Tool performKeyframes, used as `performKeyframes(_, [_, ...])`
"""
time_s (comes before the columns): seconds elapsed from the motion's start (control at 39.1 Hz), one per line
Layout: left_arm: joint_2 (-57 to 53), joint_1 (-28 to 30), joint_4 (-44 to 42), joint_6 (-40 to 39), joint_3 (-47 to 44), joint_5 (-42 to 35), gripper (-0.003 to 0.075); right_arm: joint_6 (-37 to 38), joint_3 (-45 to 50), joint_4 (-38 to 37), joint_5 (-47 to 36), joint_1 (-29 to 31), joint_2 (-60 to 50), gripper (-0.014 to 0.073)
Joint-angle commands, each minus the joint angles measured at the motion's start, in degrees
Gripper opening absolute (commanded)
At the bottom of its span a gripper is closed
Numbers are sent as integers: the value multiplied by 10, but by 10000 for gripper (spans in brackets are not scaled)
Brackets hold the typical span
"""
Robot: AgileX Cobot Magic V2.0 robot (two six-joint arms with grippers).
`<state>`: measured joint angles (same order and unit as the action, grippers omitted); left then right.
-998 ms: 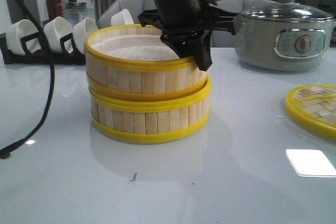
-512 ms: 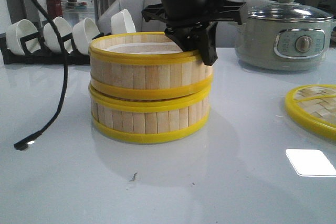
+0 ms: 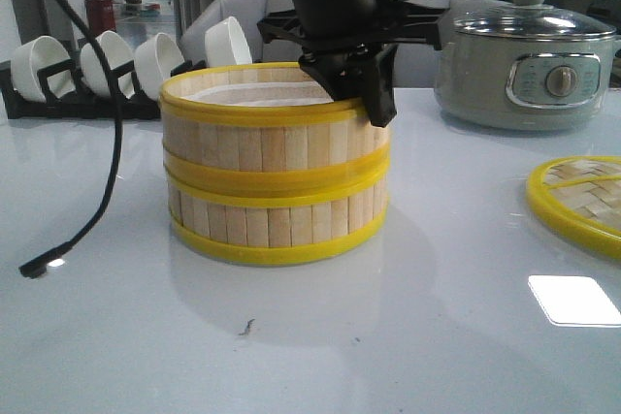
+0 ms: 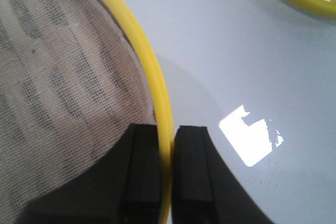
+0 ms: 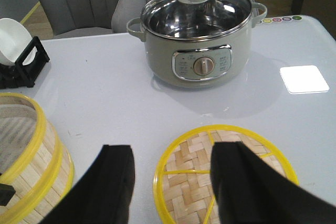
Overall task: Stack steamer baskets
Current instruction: 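Lower the held basket onto the middle basket and align the rims, then open the left gripper and raise it away from the stack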
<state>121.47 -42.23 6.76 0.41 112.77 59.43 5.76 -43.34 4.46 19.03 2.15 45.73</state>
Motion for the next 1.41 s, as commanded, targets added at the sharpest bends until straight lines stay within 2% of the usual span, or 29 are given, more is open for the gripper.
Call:
performKeyframes(0.0, [-37,-4,6,2,22,-20,86,-3,-20,-7,-43,-1,-2,447])
performKeyframes(0.33, [-37,-4,6,2,22,-20,88,-3,-20,-7,-41,-1,-2,447])
performKeyframes(0.46, [-37,-4,3,2,22,-23,124,-3,-20,-7,-40,-1,-2,447])
performKeyframes(0.54, [-37,-4,-5,2,22,-25,186,-3,-20,-7,-40,-1,-2,447])
performKeyframes(0.69, [-37,-4,-8,2,22,-25,358,-3,-20,-7,-40,-1,-2,447])
performKeyframes(0.77, [-37,-4,-9,2,22,-25,396,-3,-20,-7,-40,-1,-2,447])
performKeyframes(1.18, [-64,-4,-11,0,23,-20,403,-3,-20,-7,-40,-1,-2,447])
performKeyframes(1.38, [-80,-4,-41,0,42,-4,391,-3,-20,-7,-40,-1,3,447])
